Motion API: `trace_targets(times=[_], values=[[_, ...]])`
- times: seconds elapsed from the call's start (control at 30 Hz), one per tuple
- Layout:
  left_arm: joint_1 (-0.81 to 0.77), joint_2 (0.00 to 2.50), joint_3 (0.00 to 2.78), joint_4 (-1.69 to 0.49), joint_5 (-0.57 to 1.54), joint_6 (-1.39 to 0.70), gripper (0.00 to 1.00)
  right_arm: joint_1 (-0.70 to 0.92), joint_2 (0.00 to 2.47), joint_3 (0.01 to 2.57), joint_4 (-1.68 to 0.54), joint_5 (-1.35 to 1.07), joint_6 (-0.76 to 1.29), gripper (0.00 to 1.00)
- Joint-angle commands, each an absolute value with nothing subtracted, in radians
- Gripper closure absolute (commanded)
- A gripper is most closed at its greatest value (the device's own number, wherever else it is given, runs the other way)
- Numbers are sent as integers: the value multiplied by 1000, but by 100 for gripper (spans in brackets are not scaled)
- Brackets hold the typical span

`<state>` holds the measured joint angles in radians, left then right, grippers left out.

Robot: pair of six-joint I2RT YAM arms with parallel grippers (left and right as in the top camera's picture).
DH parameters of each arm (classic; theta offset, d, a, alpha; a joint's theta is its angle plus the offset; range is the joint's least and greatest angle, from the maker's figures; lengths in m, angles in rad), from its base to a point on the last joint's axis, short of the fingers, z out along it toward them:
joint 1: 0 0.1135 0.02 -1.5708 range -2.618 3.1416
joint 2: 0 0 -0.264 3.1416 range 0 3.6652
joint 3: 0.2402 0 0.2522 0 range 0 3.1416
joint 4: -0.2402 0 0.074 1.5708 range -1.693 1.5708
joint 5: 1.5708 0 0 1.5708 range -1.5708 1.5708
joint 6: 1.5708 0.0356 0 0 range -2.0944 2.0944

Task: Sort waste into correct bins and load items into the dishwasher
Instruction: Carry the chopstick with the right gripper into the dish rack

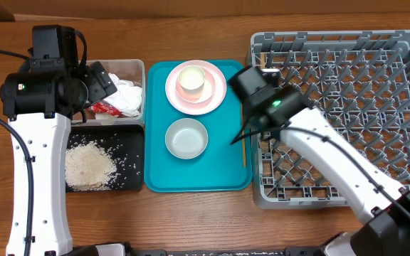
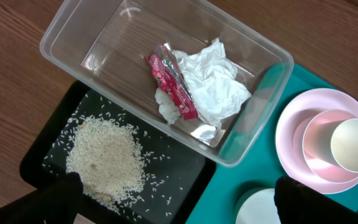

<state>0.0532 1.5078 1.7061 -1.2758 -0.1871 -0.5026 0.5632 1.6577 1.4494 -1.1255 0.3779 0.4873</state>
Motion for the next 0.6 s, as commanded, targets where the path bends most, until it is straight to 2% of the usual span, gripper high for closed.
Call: trace_targets(times=[0.0,0.23,0.57], values=[[56,1511,1711,-1275,-186,-505,0,484,1639,1467,-1164,414,384,96],[56,1511,1711,-1275,-186,-505,0,360,1640,1437,-1168,262,277,96],[56,1511,1711,-1275,-186,-505,0,319,1641,1333,-1086,249,257,96]])
